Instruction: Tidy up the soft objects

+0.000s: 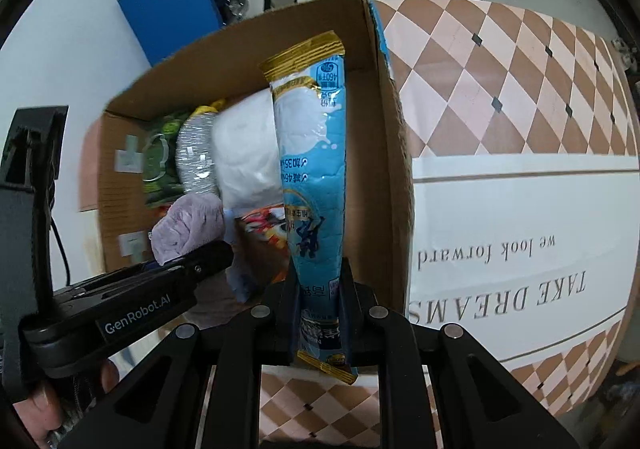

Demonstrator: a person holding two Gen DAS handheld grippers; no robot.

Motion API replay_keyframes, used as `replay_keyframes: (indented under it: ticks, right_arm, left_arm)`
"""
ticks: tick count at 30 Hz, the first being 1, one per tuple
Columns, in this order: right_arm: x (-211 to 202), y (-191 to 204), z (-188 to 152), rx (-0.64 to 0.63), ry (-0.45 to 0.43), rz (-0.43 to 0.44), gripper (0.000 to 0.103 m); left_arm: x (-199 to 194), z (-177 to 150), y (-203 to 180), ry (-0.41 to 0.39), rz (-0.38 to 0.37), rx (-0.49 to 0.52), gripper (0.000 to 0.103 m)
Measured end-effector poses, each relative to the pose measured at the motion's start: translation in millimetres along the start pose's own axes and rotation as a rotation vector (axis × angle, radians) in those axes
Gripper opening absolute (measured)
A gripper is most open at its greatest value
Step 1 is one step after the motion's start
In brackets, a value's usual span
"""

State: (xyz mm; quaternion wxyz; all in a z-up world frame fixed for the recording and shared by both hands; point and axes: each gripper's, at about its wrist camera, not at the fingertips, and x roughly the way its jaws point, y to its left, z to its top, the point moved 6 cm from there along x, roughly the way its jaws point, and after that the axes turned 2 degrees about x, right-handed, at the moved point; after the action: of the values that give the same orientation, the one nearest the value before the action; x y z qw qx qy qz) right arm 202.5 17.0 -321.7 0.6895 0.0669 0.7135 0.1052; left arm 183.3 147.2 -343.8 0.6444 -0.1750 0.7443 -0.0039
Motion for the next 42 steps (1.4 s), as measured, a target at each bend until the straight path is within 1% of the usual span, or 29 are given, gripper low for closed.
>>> replay_keyframes:
  ticks: [1,2,3,4,5,6,7,8,9,10,11,13,16,20,23,25,27,29,30,32,33,34,36,39,42]
  right_arm:
    - [2,-8,1,-0.004,0.006,-0.015,0.017]
    - [6,-9,3,-0.005,0.01,-0.027,0.017]
    - [9,-9,4,-0.006,0.014,-0.043,0.017]
    - [13,-10,7,-0.01,0.024,-0.07,0.018]
    - [19,-10,9,-0.012,0.04,-0.091,0.02]
    - [24,-11,11,-0.011,0.058,-0.1,0.026]
    - [27,-13,13,-0.007,0.073,-0.105,0.038]
    - [27,-14,14,-0.004,0.071,-0.103,0.045]
    - [25,-13,16,-0.003,0.062,-0.09,0.05]
    - [22,-13,15,0.001,0.06,-0.074,0.053]
    - [21,-13,15,0.001,0.064,-0.072,0.054]
    - [13,-11,16,-0.008,0.046,-0.087,0.069]
    - [4,-8,15,-0.015,0.03,-0.081,0.072]
    - [-12,-7,10,-0.03,-0.003,-0.093,0.073]
    - [-25,-6,3,-0.037,-0.027,-0.097,0.077]
    - [-34,-7,-3,-0.043,-0.046,-0.101,0.077]
    - [-40,-8,-10,-0.049,-0.06,-0.107,0.078]
    - [-46,-8,-18,-0.056,-0.079,-0.112,0.084]
    - [-50,-9,-22,-0.059,-0.086,-0.112,0.087]
    - [-55,-9,-30,-0.058,-0.095,-0.111,0.088]
    - [-56,-8,-34,-0.058,-0.095,-0.107,0.089]
    - [-57,-7,-38,-0.061,-0.097,-0.103,0.094]
    - [-60,-6,-44,-0.063,-0.107,-0.098,0.103]
    - [-64,-6,-49,-0.061,-0.129,-0.113,0.103]
    - [-70,-8,-53,-0.055,-0.158,-0.142,0.103]
  left_arm:
    - [7,2,-1,0.025,-0.01,0.009,0.033]
    - [13,3,-2,0.052,-0.021,0.015,0.033]
    - [19,3,-2,0.081,-0.046,0.008,0.039]
    - [24,4,-2,0.098,-0.081,-0.01,0.048]
    - [26,5,-1,0.098,-0.093,-0.02,0.049]
    - [27,6,1,0.089,-0.076,-0.019,0.051]
    - [26,8,3,0.08,-0.05,-0.013,0.053]
    - [25,8,6,0.076,-0.039,-0.01,0.055]
    - [24,8,8,0.072,-0.049,-0.014,0.061]
    - [22,8,10,0.065,-0.046,-0.014,0.067]
    - [18,7,13,0.055,-0.032,-0.01,0.067]
    - [10,6,15,0.036,-0.008,0.007,0.068]
    - [-8,0,20,-0.002,0.02,0.026,0.072]
    - [-39,-13,22,-0.058,0.023,0.032,0.073]
    - [-62,-25,32,-0.111,0.039,0.038,0.073]
    - [-80,-31,34,-0.155,0.062,0.046,0.078]
    - [-99,-43,35,-0.202,0.085,0.051,0.08]
    - [-111,-52,35,-0.238,0.107,0.057,0.081]
    - [-113,-51,36,-0.254,0.118,0.06,0.082]
    - [-118,-55,37,-0.289,0.143,0.064,0.091]
    - [-119,-54,35,-0.3,0.153,0.064,0.098]
    - [-114,-55,35,-0.309,0.16,0.064,0.1]
    - [-112,-59,36,-0.325,0.176,0.063,0.102]
    - [-109,-63,37,-0.343,0.195,0.063,0.102]
    - [-115,-67,38,-0.368,0.218,0.067,0.102]
